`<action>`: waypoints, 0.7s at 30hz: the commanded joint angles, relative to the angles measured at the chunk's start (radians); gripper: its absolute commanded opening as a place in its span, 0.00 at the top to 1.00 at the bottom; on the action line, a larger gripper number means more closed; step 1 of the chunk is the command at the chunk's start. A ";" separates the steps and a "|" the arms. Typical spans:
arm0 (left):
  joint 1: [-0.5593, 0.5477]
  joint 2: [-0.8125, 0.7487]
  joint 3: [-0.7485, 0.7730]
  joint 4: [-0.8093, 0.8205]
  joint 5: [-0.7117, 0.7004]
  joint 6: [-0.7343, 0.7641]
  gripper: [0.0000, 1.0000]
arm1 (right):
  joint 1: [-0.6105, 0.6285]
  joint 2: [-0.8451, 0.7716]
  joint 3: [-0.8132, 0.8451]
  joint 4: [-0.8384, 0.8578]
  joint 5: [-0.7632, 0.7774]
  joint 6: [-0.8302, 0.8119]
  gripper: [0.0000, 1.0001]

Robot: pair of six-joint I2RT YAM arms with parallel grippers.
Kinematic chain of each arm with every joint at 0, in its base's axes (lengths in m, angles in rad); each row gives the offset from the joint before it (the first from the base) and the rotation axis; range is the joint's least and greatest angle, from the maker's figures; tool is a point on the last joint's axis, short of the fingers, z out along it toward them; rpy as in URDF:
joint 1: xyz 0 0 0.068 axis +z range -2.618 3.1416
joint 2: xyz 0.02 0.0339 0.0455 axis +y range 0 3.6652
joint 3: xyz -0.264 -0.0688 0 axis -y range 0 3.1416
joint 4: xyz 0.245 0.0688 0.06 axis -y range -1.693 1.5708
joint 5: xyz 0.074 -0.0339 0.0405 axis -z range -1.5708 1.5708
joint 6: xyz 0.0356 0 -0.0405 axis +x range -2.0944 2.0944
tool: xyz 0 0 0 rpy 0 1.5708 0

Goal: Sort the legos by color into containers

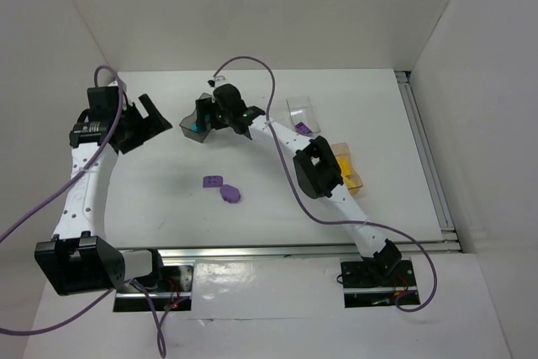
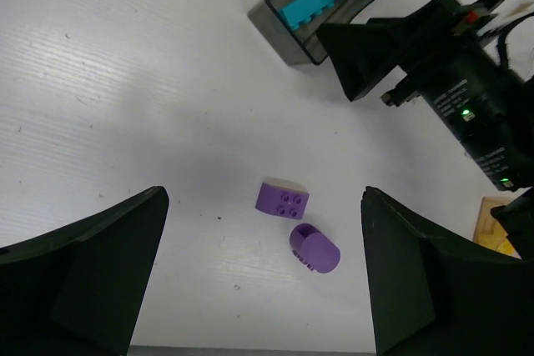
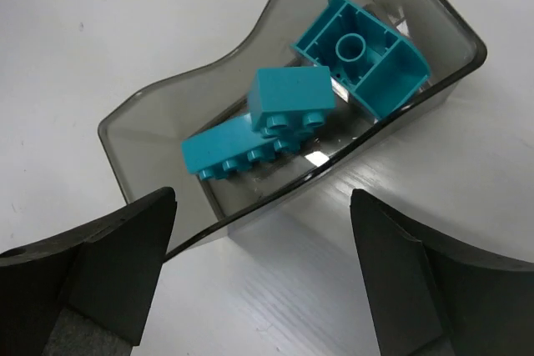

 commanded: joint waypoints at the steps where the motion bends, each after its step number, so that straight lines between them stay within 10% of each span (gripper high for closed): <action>1: 0.001 -0.010 -0.040 0.041 0.034 -0.016 0.00 | 0.008 -0.113 0.003 0.121 0.008 -0.043 0.07; 11: -0.224 0.032 -0.159 0.112 -0.044 -0.095 0.07 | 0.020 -0.717 -0.622 0.192 0.258 -0.076 0.23; 21: -0.502 0.265 -0.215 0.146 -0.141 -0.402 0.05 | -0.039 -1.169 -1.175 0.053 0.318 0.015 0.09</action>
